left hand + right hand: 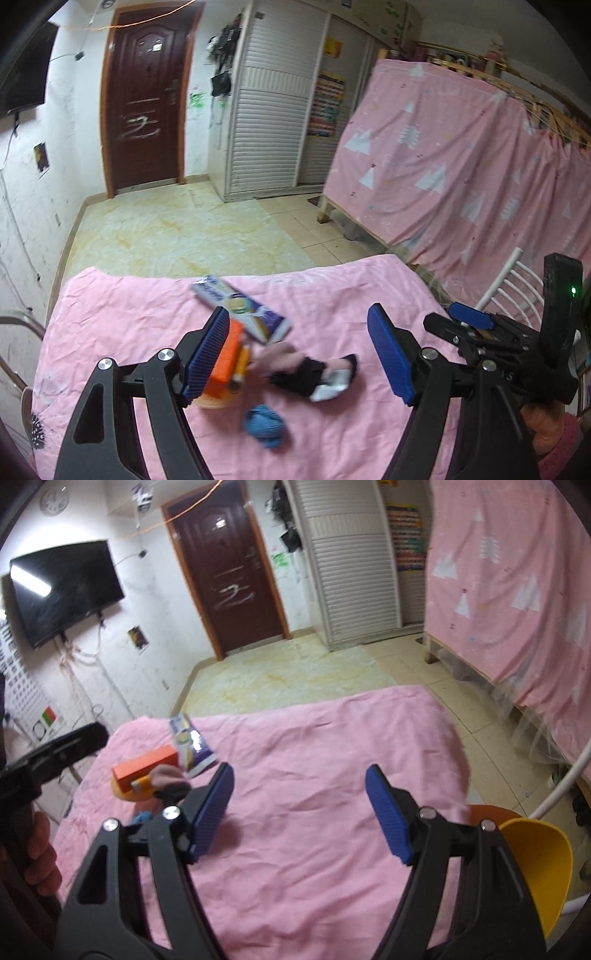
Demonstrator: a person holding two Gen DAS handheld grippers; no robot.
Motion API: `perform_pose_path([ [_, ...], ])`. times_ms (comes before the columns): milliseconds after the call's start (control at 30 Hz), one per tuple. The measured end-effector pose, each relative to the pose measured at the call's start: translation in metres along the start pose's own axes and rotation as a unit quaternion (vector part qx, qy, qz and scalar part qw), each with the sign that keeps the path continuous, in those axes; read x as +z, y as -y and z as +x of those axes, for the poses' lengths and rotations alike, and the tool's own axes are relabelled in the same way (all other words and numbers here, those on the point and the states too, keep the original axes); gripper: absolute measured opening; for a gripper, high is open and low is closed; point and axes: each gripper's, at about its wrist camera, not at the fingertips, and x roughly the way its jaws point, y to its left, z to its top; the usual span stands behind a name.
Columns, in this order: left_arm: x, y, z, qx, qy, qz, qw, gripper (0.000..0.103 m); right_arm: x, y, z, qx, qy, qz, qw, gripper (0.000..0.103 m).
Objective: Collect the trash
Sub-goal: 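Move both tools back over the bed clutter, then grasp the blue yarn ball with the left gripper while the right grasps the black-pink sock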
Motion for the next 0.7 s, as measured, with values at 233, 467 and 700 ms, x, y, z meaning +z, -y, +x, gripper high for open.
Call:
perform_pose_path([
  [233, -0.017, -0.044, -0.008, -0.003, -0.004, 0.001, 1.0000, 0.068, -0.006, -0.040, 0.021, 0.027, -0.028, -0.054, 0.998, 0.071],
  [467, -0.047, -0.064, -0.004, -0.033, -0.055, -0.009, 0.9979, 0.068, -0.012, -0.073, 0.045, 0.049, -0.057, -0.092, 0.993, 0.071],
  [700, -0.072, -0.051, 0.005, -0.061, -0.085, -0.005, 0.9945, 0.068, -0.017, -0.089, 0.072, 0.059, -0.089, -0.099, 0.989, 0.071],
])
